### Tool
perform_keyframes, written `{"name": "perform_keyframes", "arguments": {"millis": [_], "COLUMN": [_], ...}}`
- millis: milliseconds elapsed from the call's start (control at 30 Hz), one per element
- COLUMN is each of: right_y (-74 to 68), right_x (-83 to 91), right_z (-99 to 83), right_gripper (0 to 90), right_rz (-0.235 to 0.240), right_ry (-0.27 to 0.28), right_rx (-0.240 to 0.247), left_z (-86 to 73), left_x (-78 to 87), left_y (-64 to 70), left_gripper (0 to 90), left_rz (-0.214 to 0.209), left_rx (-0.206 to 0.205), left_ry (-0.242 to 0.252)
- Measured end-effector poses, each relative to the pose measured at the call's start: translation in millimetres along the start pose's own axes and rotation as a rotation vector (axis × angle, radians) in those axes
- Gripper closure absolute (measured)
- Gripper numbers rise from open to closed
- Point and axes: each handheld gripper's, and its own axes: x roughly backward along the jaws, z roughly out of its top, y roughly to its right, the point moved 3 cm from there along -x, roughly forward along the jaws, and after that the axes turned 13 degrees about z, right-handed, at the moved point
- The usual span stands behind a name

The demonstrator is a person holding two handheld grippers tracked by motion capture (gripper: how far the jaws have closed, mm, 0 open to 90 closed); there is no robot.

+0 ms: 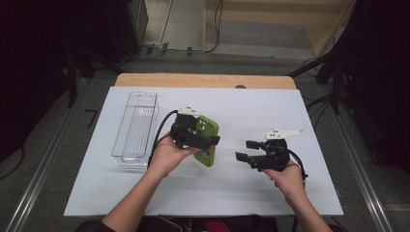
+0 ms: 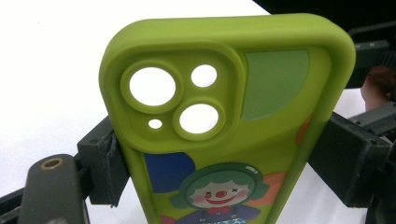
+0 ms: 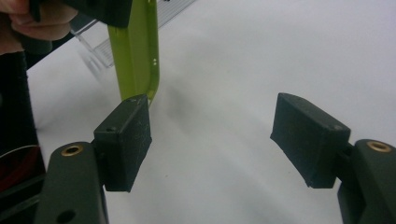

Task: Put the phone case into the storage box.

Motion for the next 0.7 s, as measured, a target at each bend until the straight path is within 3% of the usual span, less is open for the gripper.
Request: {"name": "perform_keyframes", "arguments": {"millis": [200,433,700], "right_y": [2.1,4.8,4.6], "right_x": [-3.6,0.7,6.4], "right_z": [-9.9,-19.5,-27.1], "right_gripper": [10.1,9.5,9.5], "right_rz": [0.015,0.005,0.005], "right_ry": [-0.049,-0.083,-0.081], "right_rx": [-0.014,-0.014,-0.014], "left_z": [0.2,0.3,1.1], "left_x": [0.3,1.6,3.6], "left_y": [-0.2,-1.5,-2.4], "left_gripper": [17.0,17.0,17.0], "left_rz": [-0.005,-0.007,-0.016], "left_rx": [0.002,0.001,0.006], "left_ry": [0.000,0.000,0.000]}}
